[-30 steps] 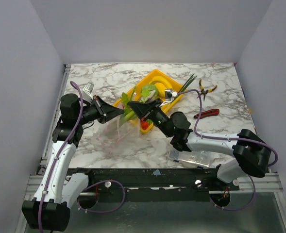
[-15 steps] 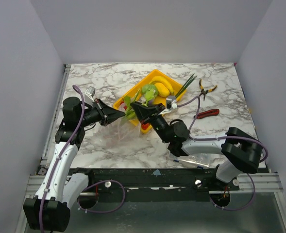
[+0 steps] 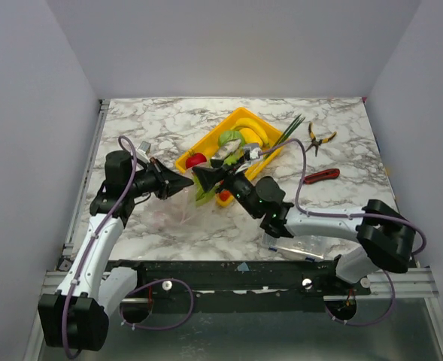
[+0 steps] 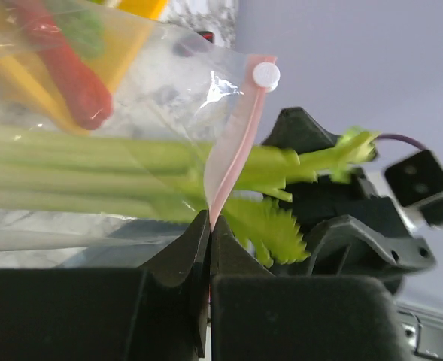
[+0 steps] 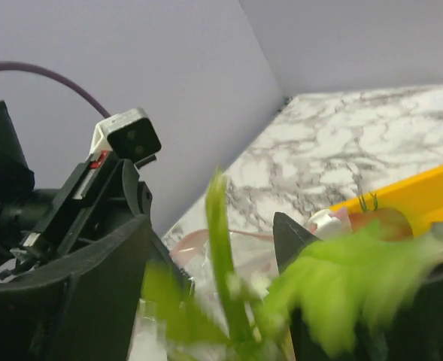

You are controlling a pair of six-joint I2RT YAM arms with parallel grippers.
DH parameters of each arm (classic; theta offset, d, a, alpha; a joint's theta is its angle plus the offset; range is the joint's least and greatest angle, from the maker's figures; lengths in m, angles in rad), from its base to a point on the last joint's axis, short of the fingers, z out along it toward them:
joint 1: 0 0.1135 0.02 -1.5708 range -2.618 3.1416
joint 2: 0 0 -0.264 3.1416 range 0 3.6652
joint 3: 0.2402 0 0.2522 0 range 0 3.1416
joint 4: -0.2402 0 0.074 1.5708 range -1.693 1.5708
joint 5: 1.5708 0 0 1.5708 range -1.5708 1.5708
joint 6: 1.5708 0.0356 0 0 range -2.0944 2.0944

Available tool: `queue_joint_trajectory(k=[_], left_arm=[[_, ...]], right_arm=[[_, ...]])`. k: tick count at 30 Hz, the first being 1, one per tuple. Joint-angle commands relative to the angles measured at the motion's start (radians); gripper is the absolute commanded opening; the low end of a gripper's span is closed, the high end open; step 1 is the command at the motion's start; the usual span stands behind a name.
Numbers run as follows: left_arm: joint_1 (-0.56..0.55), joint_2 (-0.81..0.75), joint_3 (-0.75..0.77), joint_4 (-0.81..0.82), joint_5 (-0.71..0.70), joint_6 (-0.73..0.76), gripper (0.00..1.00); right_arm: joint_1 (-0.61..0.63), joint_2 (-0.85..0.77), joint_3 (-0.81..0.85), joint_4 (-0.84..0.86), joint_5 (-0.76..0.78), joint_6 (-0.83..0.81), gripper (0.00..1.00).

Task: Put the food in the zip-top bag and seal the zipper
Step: Place the fake vegetable in the zipper food storage bag.

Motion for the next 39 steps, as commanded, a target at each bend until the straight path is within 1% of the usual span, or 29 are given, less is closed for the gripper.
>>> queue_joint_trajectory(k=[1,2,3,4,5,7,9,11,13,16,19,22,24,25,27,31,34,36,39], left_arm=[[0.012,0.068,0.056,-0.113,-0.135,0.176,0.0],[0.015,0.086,0.072,-0.131,-0.157,0.212,0.0],[0.018,0.107,0.09,-0.147,-0.175,0.244,0.0],[0.02,0.123,0.109,-0.172,-0.201,0.281,0.0],[0.021,0.138,0.123,-0.189,-0.226,0.312,0.0],[0.021,0.156,0.144,-0.205,-0.25,0.376,0.0],[0.021,0.171,0.172,-0.25,-0.279,0.446,0.0],[0.021,0.179,0.175,-0.254,-0.271,0.48,0.0],[0.021,0.185,0.172,-0.253,-0.239,0.501,0.0],[0.022,0.193,0.161,-0.238,-0.163,0.505,0.0],[0.02,0.187,0.161,-0.233,-0.106,0.514,0.0],[0.02,0.167,0.168,-0.25,-0.109,0.532,0.0],[0.019,0.153,0.168,-0.255,-0.112,0.538,0.0],[0.02,0.15,0.17,-0.257,-0.135,0.538,0.0],[0.02,0.143,0.17,-0.259,-0.101,0.538,0.0],[0.02,0.136,0.169,-0.26,-0.092,0.542,0.0],[0.02,0.135,0.167,-0.264,-0.082,0.547,0.0],[0.019,0.13,0.164,-0.269,-0.076,0.55,0.0],[0.02,0.117,0.16,-0.275,-0.076,0.554,0.0]], right_arm=[[-0.001,-0.096,0.15,-0.723,-0.032,0.188,0.76],[-0.001,-0.099,0.2,-0.892,-0.041,0.188,0.79],[-0.002,-0.108,0.243,-1.012,-0.056,0.17,0.81],[-0.003,-0.12,0.262,-1.085,-0.078,0.146,0.85],[-0.004,-0.132,0.287,-1.185,-0.094,0.112,0.87],[-0.007,-0.15,0.343,-1.355,-0.069,0.059,0.87],[-0.008,-0.163,0.389,-1.469,-0.073,-0.018,0.88],[-0.009,-0.174,0.431,-1.526,-0.111,-0.121,0.87],[-0.008,-0.176,0.479,-1.561,-0.156,-0.213,0.87],[-0.007,-0.14,0.601,-1.641,-0.233,-0.341,0.85],[-0.007,-0.093,0.709,-1.676,-0.222,-0.445,0.83],[-0.008,-0.03,0.791,-1.699,-0.228,-0.52,0.8],[-0.008,0.02,0.831,-1.732,-0.317,-0.571,0.75],[-0.008,0.048,0.84,-1.75,-0.381,-0.593,0.72],[-0.008,0.086,0.84,-1.746,-0.44,-0.608,0.63],[-0.008,0.134,0.809,-1.698,-0.522,-0.646,0.54],[-0.008,0.159,0.782,-1.654,-0.478,-0.681,0.56],[-0.008,0.181,0.78,-1.655,-0.46,-0.696,0.58],[-0.009,0.208,0.754,-1.653,-0.449,-0.714,0.59]])
